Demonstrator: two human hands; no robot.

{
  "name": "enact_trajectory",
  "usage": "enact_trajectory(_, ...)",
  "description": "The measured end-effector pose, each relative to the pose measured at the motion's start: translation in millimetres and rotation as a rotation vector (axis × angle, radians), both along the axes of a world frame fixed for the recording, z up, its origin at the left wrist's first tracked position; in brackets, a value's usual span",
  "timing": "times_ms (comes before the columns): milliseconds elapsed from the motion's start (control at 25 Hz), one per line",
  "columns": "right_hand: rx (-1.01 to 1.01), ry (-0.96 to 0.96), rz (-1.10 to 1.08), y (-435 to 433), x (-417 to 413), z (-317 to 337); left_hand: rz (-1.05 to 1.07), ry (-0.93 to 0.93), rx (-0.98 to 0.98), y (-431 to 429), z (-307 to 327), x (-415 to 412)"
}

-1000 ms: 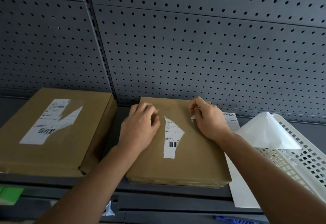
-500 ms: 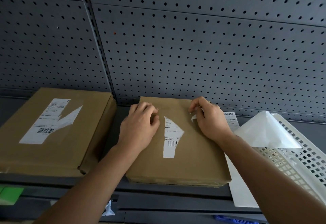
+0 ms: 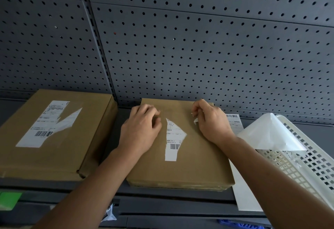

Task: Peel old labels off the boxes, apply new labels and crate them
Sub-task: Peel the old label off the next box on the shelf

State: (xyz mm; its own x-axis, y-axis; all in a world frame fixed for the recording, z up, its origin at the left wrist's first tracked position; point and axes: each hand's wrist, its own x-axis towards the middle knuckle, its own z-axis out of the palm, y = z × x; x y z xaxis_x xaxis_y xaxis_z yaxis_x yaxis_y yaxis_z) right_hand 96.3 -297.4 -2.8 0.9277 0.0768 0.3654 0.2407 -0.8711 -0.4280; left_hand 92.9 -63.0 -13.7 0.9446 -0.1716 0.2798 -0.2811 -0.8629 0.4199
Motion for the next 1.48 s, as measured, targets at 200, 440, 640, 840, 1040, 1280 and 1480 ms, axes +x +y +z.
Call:
enact_trajectory(200,-0.017,0.000,0.014,0.8,2.7,1.0,0.002,0.003,0.005,-0.1,0.2,0.6)
enact_trajectory(440,0.025,-0.035,0.008,-3.1,-0.4,-1.0,-0.002,-0.004,0.012,-1.3,0.5,0.3)
enact_trajectory(640,-0.056,-0.034,0.030,1.9,0.7,-0.1,0.002,0.001,0.010,0.5,-0.8,0.8)
enact_trajectory(840,-0.064,-0.058,0.020,-0.5,-0.2,-0.9,-0.004,0.000,0.001,-1.4,-0.6,0.7)
enact_trajectory(1040,-0.020,-0.061,-0.002,-1.2,1.0,-0.6,0.001,0.000,0.002,0.1,-0.3,0.6)
enact_trajectory(1280,-0.021,-0.060,0.014,-0.9,1.0,-2.8,-0.001,0.003,0.001,-1.2,0.1,0.5)
enact_trajectory(1480,0.024,-0.072,0.009,-3.0,0.6,-1.7,0.004,0.007,0.002,-0.5,0.1,0.8)
